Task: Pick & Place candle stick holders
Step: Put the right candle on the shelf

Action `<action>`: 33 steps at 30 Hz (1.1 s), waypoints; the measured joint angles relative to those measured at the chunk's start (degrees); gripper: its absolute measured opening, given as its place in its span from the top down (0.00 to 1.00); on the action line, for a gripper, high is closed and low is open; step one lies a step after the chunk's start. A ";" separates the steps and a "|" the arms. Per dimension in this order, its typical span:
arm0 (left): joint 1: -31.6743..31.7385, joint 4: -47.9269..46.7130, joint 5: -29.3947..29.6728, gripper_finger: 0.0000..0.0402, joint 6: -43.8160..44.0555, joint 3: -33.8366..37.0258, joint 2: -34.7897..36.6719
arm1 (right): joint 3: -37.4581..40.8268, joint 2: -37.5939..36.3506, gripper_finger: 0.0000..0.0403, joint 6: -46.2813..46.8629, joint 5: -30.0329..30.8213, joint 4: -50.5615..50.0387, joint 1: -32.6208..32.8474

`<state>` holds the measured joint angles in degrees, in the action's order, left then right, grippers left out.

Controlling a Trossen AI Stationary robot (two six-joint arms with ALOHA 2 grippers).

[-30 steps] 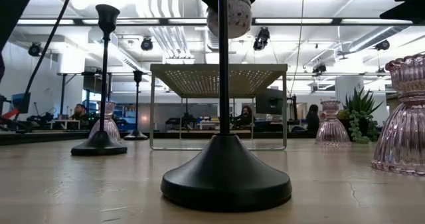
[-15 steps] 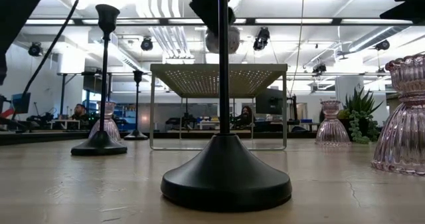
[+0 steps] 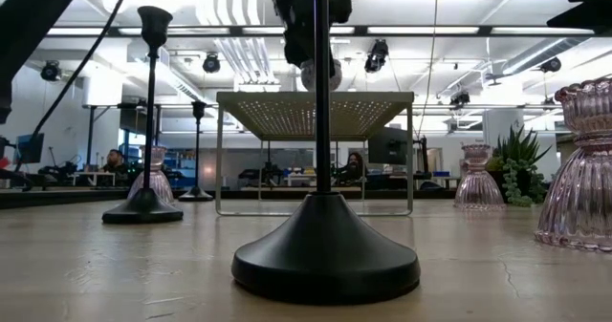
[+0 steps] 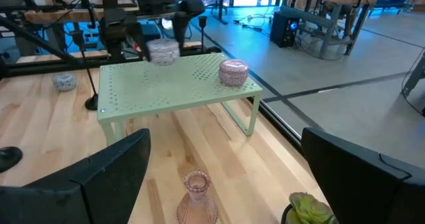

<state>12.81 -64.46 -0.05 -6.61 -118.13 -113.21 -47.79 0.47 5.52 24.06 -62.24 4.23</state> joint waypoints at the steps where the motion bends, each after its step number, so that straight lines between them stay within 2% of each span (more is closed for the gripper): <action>1: 0.49 0.19 -0.01 0.25 0.27 0.00 0.00 | 0.00 0.00 0.05 0.00 0.02 -0.02 0.00; 14: 6.38 2.98 1.32 0.25 1.12 0.28 -1.33 | 0.00 0.00 0.05 0.00 0.00 -0.02 -0.01; 33: 9.45 5.50 4.15 0.24 0.23 0.32 -3.90 | 0.02 0.00 0.05 0.00 0.02 -0.02 0.00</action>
<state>22.26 -58.95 4.10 -6.39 -117.81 -117.11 -47.78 0.47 5.52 24.08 -62.26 4.23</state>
